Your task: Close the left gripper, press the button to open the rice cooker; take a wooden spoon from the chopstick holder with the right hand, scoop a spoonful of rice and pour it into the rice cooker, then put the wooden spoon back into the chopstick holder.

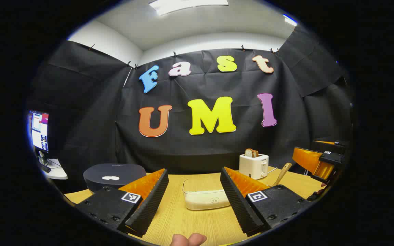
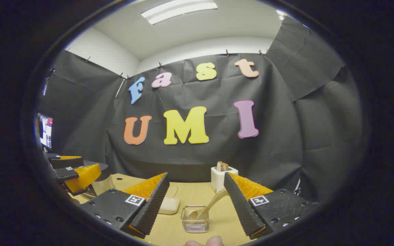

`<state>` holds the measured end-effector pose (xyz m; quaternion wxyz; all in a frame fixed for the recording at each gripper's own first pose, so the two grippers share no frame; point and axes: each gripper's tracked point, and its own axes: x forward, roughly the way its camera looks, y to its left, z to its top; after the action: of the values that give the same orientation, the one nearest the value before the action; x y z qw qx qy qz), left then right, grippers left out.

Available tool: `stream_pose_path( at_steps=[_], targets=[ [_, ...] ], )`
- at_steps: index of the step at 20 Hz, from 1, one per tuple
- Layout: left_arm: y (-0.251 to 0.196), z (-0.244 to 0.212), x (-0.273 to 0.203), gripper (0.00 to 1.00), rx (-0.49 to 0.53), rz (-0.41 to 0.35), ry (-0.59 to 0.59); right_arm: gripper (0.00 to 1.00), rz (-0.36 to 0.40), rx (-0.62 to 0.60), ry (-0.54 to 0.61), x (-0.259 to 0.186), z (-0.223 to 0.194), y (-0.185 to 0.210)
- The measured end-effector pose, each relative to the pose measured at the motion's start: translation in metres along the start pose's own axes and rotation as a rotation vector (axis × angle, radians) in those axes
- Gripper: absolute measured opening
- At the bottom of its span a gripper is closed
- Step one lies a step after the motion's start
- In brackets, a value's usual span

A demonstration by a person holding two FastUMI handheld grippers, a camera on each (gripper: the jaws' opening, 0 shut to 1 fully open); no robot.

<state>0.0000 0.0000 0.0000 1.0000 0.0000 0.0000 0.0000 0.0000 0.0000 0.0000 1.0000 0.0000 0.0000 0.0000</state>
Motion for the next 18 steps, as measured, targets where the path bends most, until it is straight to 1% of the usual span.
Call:
stream_pose_path(
  at_steps=[4,8,18],
  targets=[
    [0.0011,-0.0017,-0.0013,0.97,-0.003,-0.002,0.005,0.95,-0.01,-0.007,-0.022,-0.0026,0.0067,-0.0049],
    [-0.0014,-0.0019,-0.0006,0.97,0.004,-0.01,0.009,0.95,-0.001,0.0,-0.003,-0.002,0.0026,-0.0001],
    [-0.0011,-0.0039,-0.0012,0.97,0.003,-0.005,0.02,0.95,0.006,0.005,-0.008,-0.002,0.0028,0.0035]
  ],
)
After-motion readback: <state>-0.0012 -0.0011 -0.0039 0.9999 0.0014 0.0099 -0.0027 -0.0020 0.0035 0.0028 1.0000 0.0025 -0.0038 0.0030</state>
